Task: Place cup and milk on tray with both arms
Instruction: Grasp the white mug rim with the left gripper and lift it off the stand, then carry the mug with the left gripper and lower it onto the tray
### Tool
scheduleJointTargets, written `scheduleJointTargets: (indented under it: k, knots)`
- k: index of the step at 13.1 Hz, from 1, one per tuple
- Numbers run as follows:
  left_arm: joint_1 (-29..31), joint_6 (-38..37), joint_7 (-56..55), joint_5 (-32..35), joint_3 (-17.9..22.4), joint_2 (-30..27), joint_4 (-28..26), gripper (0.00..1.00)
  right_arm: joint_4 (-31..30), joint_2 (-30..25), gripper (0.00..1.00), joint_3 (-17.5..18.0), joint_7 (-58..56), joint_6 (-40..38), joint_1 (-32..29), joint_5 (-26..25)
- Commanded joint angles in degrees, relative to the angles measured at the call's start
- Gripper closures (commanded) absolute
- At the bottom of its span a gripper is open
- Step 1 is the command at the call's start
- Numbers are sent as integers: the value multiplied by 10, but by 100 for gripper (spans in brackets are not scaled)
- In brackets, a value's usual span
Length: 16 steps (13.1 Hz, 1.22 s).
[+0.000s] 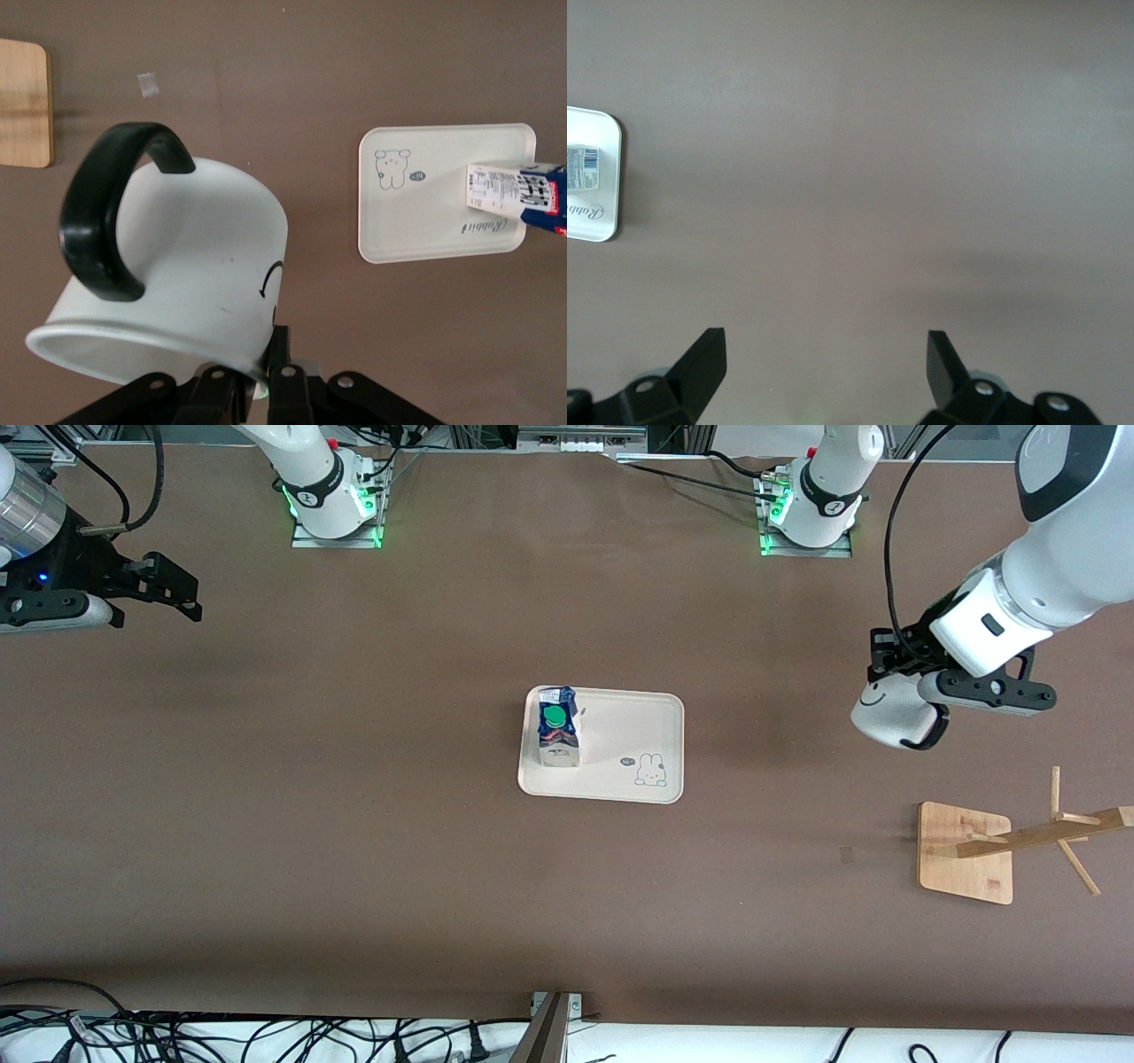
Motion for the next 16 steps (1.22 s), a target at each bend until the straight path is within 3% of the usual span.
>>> scheduleJointTargets:
  k: [1,4,8,10,12,16]
  knots:
    - [-9,-63,2,2,-11,13,27,100,13,6,0,5,-7,0,-6,3]
    - [-34,-135,3,3,-19,32,27,100,13,5,0,5,-7,-1,-6,3]
    - [-71,-146,0,3,-20,69,27,100,13,6,0,5,-7,0,-5,3]
    - [-84,-144,-62,3,-21,115,32,100,13,6,0,5,-7,7,-5,3]
    - [-122,-144,-172,11,-20,188,94,100,13,6,0,5,-7,7,-5,4]
    - [-224,-147,-261,40,-3,356,236,100,13,7,0,5,-7,10,-4,8]
